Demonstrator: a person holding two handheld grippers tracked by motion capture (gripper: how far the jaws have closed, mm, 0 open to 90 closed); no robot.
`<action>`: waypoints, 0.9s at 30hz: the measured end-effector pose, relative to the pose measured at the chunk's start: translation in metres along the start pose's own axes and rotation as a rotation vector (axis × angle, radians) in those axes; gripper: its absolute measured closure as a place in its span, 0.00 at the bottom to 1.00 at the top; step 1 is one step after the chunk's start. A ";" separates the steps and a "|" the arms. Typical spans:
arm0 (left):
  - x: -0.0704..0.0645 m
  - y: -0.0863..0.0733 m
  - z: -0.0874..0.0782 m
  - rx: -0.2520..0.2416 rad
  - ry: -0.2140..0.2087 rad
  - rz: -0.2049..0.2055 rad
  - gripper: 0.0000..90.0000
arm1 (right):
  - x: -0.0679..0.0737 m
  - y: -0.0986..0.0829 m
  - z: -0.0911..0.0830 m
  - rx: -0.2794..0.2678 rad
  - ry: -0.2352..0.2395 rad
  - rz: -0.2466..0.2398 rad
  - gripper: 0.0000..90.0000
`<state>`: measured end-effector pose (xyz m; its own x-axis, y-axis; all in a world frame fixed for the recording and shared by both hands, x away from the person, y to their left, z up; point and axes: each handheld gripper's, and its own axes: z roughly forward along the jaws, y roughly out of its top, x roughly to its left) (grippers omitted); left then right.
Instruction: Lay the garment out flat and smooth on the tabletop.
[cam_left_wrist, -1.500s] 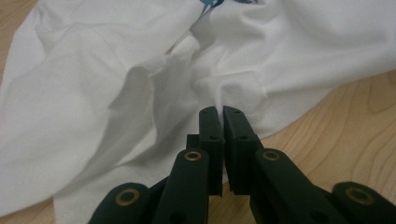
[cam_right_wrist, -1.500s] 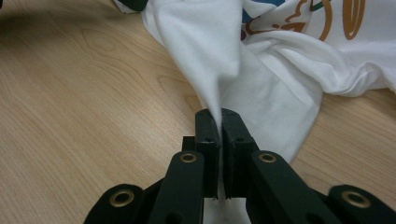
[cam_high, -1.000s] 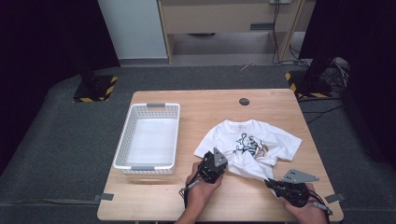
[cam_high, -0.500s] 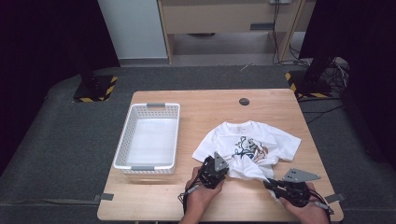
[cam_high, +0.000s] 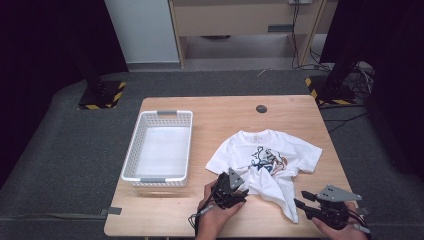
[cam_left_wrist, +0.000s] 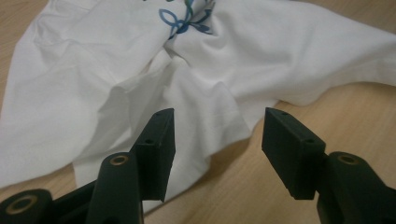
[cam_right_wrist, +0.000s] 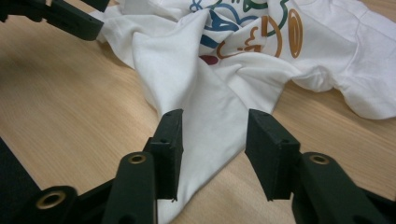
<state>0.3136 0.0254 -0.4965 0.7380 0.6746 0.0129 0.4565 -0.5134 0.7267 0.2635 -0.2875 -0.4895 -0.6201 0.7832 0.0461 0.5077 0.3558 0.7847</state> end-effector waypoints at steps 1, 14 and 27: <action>-0.002 -0.001 -0.002 0.004 -0.009 0.008 0.51 | 0.000 -0.001 -0.002 0.001 0.003 -0.002 0.70; 0.014 -0.014 0.020 0.069 -0.014 -0.033 0.56 | 0.028 -0.014 0.022 0.150 0.006 -0.076 0.57; 0.019 0.000 0.039 0.067 0.012 0.036 0.90 | 0.023 -0.010 0.046 0.148 0.007 -0.067 0.91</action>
<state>0.3470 0.0172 -0.5234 0.7490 0.6609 0.0468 0.4620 -0.5715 0.6782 0.2714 -0.2500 -0.5250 -0.6596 0.7516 0.0011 0.5469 0.4790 0.6866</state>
